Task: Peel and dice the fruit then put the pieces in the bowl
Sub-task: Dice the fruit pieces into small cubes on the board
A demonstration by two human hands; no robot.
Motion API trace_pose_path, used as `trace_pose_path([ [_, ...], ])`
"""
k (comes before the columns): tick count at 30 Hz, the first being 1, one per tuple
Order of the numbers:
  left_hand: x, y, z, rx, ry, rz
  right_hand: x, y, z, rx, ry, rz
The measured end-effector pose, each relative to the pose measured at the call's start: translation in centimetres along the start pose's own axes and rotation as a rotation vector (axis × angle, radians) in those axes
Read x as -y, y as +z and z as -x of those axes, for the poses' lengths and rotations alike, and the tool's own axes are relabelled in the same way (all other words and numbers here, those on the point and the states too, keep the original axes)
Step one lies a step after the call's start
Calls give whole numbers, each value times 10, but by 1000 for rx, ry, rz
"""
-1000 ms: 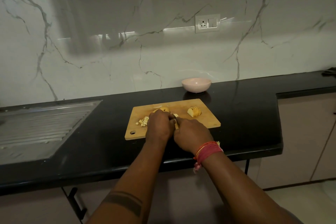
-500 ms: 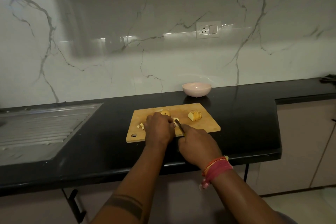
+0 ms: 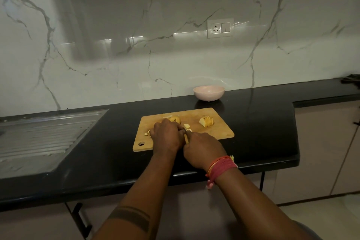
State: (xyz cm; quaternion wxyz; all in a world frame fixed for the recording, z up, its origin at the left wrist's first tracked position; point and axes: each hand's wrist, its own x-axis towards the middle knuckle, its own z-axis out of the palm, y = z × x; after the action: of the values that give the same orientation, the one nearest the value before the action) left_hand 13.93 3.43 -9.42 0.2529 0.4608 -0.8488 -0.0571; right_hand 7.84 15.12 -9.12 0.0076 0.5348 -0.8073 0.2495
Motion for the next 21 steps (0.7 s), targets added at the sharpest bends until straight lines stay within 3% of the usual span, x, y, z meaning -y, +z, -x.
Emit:
trace_pose_path([
  [12, 0, 1, 2, -54, -29, 4, -6, -2, 20, -95, 43, -112],
  [21, 4, 3, 0, -70, -7, -10, 2, 1, 1, -57, 19, -55],
])
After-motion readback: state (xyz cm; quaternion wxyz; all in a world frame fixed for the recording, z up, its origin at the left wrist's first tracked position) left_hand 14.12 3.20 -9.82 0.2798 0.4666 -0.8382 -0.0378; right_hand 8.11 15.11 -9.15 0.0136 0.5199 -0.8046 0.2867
